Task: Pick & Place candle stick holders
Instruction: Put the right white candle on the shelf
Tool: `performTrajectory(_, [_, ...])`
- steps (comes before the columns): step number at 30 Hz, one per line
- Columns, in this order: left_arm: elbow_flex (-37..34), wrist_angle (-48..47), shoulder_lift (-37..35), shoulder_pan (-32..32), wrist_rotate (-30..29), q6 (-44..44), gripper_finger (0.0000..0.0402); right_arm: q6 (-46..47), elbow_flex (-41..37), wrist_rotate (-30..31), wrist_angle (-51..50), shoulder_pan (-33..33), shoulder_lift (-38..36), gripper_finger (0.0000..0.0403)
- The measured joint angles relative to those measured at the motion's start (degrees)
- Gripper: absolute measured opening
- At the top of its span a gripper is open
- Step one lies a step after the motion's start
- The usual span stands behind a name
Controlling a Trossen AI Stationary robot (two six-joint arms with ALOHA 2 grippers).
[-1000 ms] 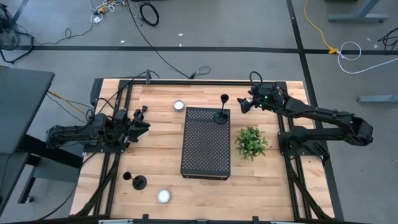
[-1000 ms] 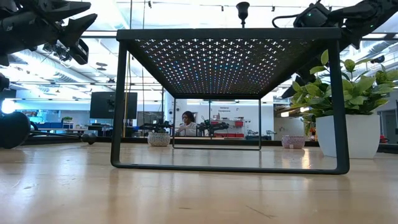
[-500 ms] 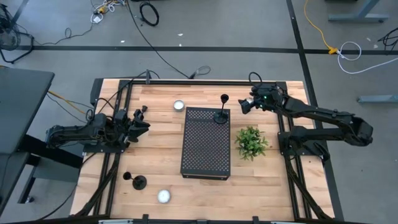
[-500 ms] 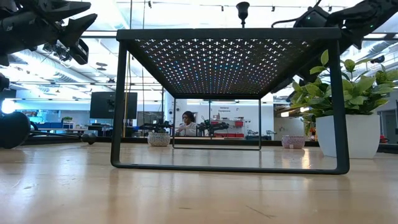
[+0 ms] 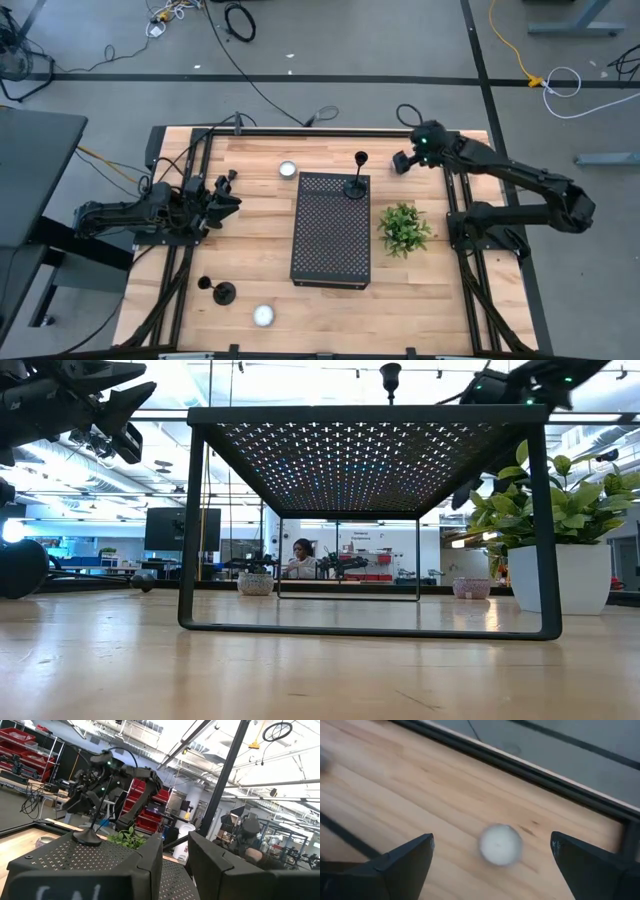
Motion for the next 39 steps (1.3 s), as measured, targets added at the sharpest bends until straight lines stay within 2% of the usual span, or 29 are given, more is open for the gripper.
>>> performTrajectory(9, [0.01,0.0,0.0,-0.02,0.0,0.0,0.0094,2.93,9.85,1.18,-12.48,-1.89,15.6,0.04])
performTrajectory(15, [0.0,0.0,0.0,-0.02,0.02,0.0,0.0094,1.93,10.84,-2.77,-12.41,-2.86,23.25,0.04])
performTrajectory(39, [0.0,0.0,0.0,-0.01,0.02,0.01,0.0094,-0.37,10.93,-4.24,-7.23,-4.47,32.76,0.04])
